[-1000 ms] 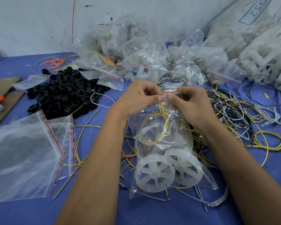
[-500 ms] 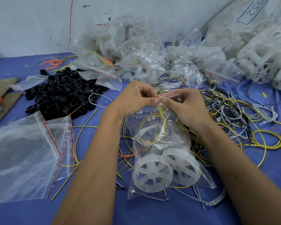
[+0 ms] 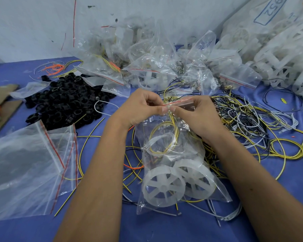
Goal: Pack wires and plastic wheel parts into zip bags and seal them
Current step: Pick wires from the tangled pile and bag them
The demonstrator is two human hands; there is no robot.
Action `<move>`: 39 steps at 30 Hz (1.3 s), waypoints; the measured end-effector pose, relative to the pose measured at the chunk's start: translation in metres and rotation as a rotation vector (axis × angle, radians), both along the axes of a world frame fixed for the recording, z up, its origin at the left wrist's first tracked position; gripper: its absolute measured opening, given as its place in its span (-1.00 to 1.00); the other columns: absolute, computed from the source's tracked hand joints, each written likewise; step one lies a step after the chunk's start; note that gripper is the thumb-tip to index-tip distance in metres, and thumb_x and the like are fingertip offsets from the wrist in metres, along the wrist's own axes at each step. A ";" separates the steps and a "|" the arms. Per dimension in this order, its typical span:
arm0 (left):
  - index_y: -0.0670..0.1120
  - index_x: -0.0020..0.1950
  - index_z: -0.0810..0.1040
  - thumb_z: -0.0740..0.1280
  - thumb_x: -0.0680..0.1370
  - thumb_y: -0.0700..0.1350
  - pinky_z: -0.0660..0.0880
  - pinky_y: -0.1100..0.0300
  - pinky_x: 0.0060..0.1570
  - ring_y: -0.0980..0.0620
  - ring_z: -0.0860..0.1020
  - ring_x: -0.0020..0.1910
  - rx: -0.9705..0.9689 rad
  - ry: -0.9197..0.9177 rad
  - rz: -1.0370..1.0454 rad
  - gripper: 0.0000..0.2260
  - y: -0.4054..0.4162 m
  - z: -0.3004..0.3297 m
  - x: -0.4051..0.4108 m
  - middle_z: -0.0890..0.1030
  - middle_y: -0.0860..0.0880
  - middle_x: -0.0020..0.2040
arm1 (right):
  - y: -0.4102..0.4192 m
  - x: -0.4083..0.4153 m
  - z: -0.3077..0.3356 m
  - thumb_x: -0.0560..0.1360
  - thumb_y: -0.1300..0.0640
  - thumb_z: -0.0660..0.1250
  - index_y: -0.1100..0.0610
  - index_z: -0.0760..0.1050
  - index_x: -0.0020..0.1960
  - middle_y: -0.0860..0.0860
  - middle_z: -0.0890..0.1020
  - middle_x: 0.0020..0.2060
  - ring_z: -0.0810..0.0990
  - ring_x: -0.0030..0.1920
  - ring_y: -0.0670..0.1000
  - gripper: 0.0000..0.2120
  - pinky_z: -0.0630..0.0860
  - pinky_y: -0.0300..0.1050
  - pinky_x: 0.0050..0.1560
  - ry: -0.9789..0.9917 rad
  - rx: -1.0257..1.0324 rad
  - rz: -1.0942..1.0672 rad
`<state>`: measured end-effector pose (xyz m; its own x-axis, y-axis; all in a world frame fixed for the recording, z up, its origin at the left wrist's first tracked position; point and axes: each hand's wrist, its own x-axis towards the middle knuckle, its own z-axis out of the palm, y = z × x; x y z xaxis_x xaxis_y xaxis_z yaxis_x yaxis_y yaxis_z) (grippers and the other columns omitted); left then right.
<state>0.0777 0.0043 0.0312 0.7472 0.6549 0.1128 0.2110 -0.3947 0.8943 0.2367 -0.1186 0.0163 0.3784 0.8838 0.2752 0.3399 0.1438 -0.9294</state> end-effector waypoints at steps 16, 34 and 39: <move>-0.05 -0.19 0.73 0.61 0.40 -0.11 0.43 0.30 -0.24 0.17 0.52 -0.30 0.047 0.025 -0.003 -0.91 0.005 -0.002 -0.004 0.68 -0.04 -0.28 | 0.001 -0.003 0.002 0.43 0.13 0.58 -0.04 0.73 -0.13 -0.16 0.74 -0.23 0.71 -0.17 -0.19 -0.91 0.56 -0.37 -0.16 -0.093 -0.031 -0.055; -0.09 -0.17 0.72 0.56 0.46 -0.26 0.43 0.31 -0.20 0.18 0.52 -0.30 0.170 0.082 -0.019 -0.91 0.003 -0.001 0.002 0.67 0.01 -0.31 | 0.003 -0.010 0.003 0.48 -0.08 0.46 -0.10 0.69 0.04 -0.12 0.65 0.03 0.45 0.18 0.15 -0.84 0.13 -0.03 0.02 -0.967 0.037 -0.320; -0.15 -0.13 0.72 0.56 0.46 -0.28 0.47 0.20 -0.13 0.10 0.56 -0.23 0.095 0.067 0.001 -0.93 0.009 -0.005 -0.007 0.70 -0.18 -0.23 | 0.005 -0.006 0.001 0.48 -0.04 0.48 -0.10 0.69 -0.09 -0.15 0.65 -0.10 0.43 0.09 0.08 -0.96 0.04 -0.04 -0.02 -0.836 -0.007 -0.273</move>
<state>0.0710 0.0129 0.0261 0.7545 0.6444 0.1246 0.2693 -0.4770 0.8366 0.2304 -0.1137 0.0169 0.2539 0.7943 0.5520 0.9313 -0.0467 -0.3612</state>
